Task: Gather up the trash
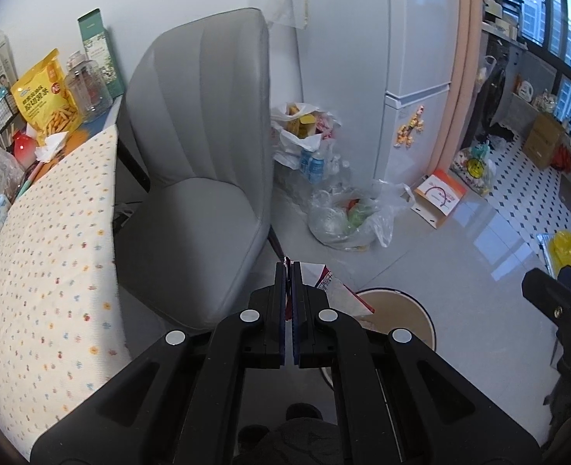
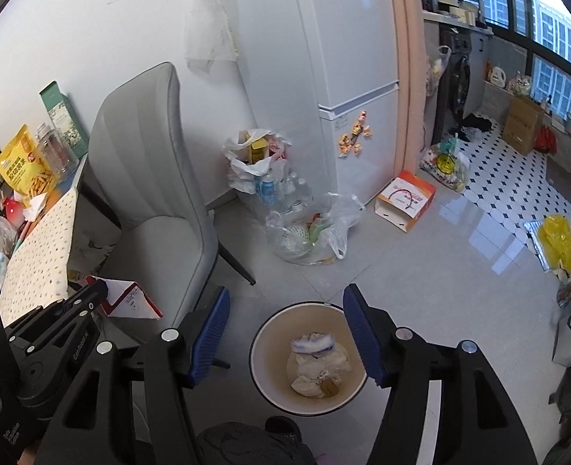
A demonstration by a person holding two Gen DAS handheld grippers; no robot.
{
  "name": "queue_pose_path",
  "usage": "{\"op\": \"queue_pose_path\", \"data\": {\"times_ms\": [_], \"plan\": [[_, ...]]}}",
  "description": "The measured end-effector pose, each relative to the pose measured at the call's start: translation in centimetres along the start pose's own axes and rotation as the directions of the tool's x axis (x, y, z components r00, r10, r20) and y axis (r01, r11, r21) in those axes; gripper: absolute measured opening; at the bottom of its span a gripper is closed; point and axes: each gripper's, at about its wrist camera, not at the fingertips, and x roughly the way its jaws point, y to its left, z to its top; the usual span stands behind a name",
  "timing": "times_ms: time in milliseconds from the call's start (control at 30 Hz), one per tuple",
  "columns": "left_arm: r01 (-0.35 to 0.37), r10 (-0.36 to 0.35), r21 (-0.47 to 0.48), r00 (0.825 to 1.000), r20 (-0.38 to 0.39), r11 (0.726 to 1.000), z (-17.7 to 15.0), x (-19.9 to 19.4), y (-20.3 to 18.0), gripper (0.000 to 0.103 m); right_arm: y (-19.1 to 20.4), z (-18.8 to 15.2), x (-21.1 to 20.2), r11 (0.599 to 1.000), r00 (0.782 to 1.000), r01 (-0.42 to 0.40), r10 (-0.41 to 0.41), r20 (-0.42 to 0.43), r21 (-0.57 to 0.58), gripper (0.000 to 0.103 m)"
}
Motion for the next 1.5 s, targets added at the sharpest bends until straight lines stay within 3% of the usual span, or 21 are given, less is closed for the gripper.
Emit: {"op": "queue_pose_path", "data": {"times_ms": [533, 567, 633, 667, 700, 767, 967, 1167, 1500], "plan": [[0.102, -0.098, 0.083, 0.994, -0.044, 0.991, -0.2, 1.0, -6.5, 0.005, -7.3, -1.2, -1.3, 0.991, 0.997, 0.082, -0.082, -0.005, 0.108, 0.064], [0.113, -0.11, 0.08, 0.993, -0.049, 0.99, -0.2, 1.1, -6.6, 0.008, -7.6, -1.3, -1.3, 0.99, 0.997, 0.083, -0.082, -0.006, 0.112, 0.064], [0.13, -0.127, 0.073, 0.991, -0.051, 0.989, -0.2, 1.1, -6.7, 0.029, -8.1, -1.3, -1.3, 0.989, 0.997, 0.083, -0.083, -0.005, 0.12, 0.065], [0.135, -0.131, 0.07, 0.99, -0.048, 0.988, -0.2, 1.2, -6.6, 0.049, -8.3, -1.4, -1.3, 0.989, 0.997, 0.081, -0.081, -0.005, 0.124, 0.065], [0.131, -0.128, 0.067, 0.991, -0.04, 0.989, -0.2, 1.1, -6.5, 0.056, -8.3, -1.4, -1.4, 0.989, 0.997, 0.08, -0.08, -0.005, 0.124, 0.064], [0.122, -0.12, 0.062, 0.992, -0.036, 0.991, 0.0, 1.0, -6.3, 0.06, -8.3, -1.4, -1.5, 0.989, 0.997, 0.078, -0.079, -0.002, 0.126, 0.066], [0.083, -0.084, 0.055, 0.996, 0.009, 0.995, 0.2, -0.4, -4.8, 0.085, -8.0, -1.6, -1.6, 0.99, 0.998, 0.068, -0.068, 0.0, 0.127, 0.067], [0.059, -0.059, 0.012, 0.997, 0.044, 0.998, 0.4, -2.4, -1.8, 0.092, -5.8, -1.3, -3.1, 0.995, 0.998, 0.055, -0.058, 0.035, 0.084, 0.079], [0.008, 0.004, -0.109, 0.994, 0.107, 0.994, -0.3, -6.4, 5.7, 0.096, 0.4, -1.3, -6.4, 1.0, 0.998, 0.002, 0.0, 0.069, -0.029, 0.085]]}}
